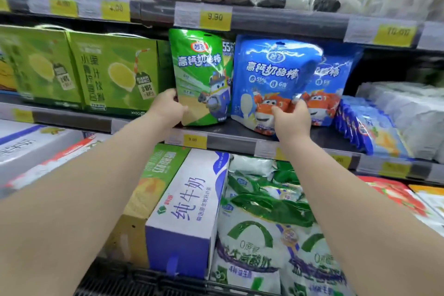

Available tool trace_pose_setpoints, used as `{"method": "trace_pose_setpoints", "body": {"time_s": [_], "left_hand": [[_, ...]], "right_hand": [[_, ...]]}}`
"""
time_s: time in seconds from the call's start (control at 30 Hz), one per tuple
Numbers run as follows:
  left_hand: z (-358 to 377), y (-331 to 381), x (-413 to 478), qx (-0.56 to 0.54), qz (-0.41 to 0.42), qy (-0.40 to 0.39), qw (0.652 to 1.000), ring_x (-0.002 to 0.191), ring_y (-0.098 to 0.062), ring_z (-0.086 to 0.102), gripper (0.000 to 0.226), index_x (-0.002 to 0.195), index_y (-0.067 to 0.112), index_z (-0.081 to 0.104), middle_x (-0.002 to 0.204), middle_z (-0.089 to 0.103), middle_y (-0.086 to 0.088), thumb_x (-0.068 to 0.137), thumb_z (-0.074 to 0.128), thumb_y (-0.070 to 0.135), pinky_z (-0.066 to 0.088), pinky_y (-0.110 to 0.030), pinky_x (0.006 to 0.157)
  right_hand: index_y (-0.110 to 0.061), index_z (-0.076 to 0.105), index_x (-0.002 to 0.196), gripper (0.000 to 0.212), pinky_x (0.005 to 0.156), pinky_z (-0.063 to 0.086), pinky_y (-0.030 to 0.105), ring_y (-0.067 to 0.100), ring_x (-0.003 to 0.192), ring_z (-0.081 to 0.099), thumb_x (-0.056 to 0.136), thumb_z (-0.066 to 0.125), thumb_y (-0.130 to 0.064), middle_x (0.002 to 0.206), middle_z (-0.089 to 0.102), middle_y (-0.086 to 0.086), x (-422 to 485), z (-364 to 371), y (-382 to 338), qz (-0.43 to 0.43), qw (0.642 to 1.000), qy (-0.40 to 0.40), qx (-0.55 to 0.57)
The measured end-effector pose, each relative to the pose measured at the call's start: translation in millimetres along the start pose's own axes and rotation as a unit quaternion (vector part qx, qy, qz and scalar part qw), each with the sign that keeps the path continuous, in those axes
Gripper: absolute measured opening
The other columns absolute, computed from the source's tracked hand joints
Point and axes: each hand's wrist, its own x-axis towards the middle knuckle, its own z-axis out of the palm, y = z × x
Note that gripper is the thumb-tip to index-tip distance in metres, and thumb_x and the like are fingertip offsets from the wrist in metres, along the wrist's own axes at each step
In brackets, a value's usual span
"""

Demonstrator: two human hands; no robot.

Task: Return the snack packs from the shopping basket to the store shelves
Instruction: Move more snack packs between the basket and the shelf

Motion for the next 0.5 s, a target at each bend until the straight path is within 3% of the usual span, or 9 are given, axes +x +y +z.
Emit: {"method": "trace_pose_setpoints", "body": {"time_s": [0.07,0.13,0.2,0.27,0.33,0.4,0.5], "left_hand": [[5.8,2.0,-3.5,-0.002,-0.002,0.061,0.998,0.103,-0.029,0.058,0.045,0.122,0.009,0.051,0.121,0.061,-0.013,0.08,0.067,0.01,0.049,-0.039,0.091],[20.9,6.7,-13.8,-0.002,0.011,0.105,0.994,0.11,-0.027,0.055,0.078,0.129,0.009,0.04,0.126,0.056,-0.009,0.068,0.08,0.036,0.048,-0.038,0.094],[35.9,10.7,-22.2,0.062,0.021,0.127,0.99,0.12,-0.03,0.049,0.105,0.135,0.01,0.027,0.134,0.048,-0.01,0.056,0.086,0.046,0.043,-0.04,0.094],[39.7,13.7,-20.8,0.122,0.013,0.138,0.983,0.119,-0.035,0.05,0.103,0.132,0.008,0.025,0.134,0.048,-0.014,0.057,0.088,0.039,0.045,-0.043,0.089],[29.7,15.5,-12.4,0.152,0.001,0.099,0.983,0.116,-0.036,0.052,0.095,0.127,0.004,0.028,0.131,0.05,-0.017,0.06,0.088,0.033,0.044,-0.043,0.088],[13.8,14.4,-6.3,0.158,0.006,0.054,0.986,0.115,-0.034,0.051,0.088,0.122,0.003,0.032,0.129,0.05,-0.017,0.06,0.088,0.03,0.043,-0.041,0.091],[3.1,7.9,-14.0,0.156,0.079,0.101,0.979,0.119,-0.032,0.047,0.096,0.127,0.003,0.033,0.129,0.048,-0.016,0.054,0.091,0.029,0.04,-0.037,0.095]], "right_hand": [[-0.015,0.048,0.098,0.016,0.078,0.042,0.031,0.02,0.088,0.054,0.088,0.06,-0.016,0.097,0.058,0.003,-0.7,-0.6,4.8,-0.012,0.999,0.029,0.014],[-0.017,0.045,0.097,0.017,0.078,0.041,0.031,0.019,0.089,0.054,0.089,0.059,-0.013,0.095,0.056,0.0,-1.7,0.5,5.1,-0.006,0.999,0.047,0.018],[-0.02,0.045,0.096,0.017,0.084,0.046,0.038,0.024,0.095,0.056,0.089,0.059,-0.013,0.098,0.057,0.002,0.4,2.5,3.2,0.024,0.998,0.06,0.023],[-0.02,0.046,0.098,0.017,0.091,0.047,0.047,0.032,0.103,0.055,0.089,0.058,-0.013,0.107,0.059,0.01,4.4,2.6,-0.1,0.062,0.995,0.069,0.031],[-0.019,0.05,0.106,0.019,0.094,0.047,0.048,0.034,0.11,0.052,0.089,0.058,-0.015,0.115,0.058,0.013,11.6,0.4,0.7,0.08,0.994,0.077,0.008],[-0.017,0.05,0.117,0.03,0.097,0.045,0.046,0.034,0.114,0.05,0.088,0.06,-0.017,0.122,0.054,0.014,18.8,-4.1,3.3,0.087,0.993,0.075,-0.022],[-0.019,0.037,0.137,0.059,0.102,0.041,0.039,0.03,0.118,0.047,0.086,0.065,-0.015,0.133,0.042,0.016,22.3,-4.7,4.5,0.075,0.996,0.055,0.006]]}}
